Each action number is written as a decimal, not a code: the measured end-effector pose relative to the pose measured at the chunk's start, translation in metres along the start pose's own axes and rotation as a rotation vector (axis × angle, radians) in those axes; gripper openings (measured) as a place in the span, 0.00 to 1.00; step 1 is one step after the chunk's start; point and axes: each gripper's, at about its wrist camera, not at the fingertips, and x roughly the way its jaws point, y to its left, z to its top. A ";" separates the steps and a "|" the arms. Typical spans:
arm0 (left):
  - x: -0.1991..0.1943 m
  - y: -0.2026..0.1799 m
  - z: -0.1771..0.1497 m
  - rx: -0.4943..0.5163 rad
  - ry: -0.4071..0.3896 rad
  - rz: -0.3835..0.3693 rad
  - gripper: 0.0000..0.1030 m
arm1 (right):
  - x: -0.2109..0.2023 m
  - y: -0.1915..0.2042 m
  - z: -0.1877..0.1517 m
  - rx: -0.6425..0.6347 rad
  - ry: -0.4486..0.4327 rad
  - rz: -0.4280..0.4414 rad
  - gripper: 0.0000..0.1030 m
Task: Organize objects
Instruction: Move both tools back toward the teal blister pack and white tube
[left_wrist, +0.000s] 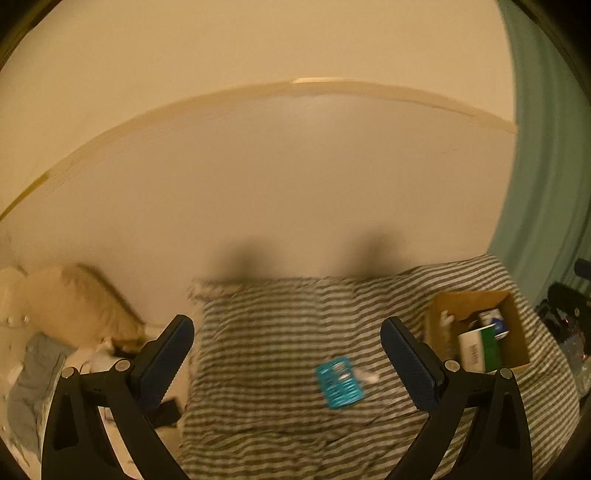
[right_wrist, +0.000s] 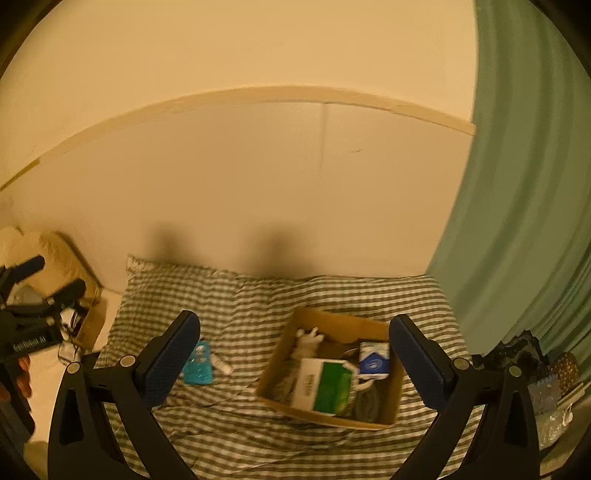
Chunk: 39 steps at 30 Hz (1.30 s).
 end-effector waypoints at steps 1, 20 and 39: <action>0.006 0.009 -0.007 -0.013 0.009 0.010 1.00 | 0.006 0.009 -0.005 -0.014 0.007 0.007 1.00; 0.165 0.038 -0.142 -0.012 0.232 0.105 1.00 | 0.197 0.140 -0.132 -0.151 0.279 0.099 1.00; 0.227 0.057 -0.179 -0.118 0.391 0.101 1.00 | 0.326 0.187 -0.176 -0.172 0.438 0.067 0.92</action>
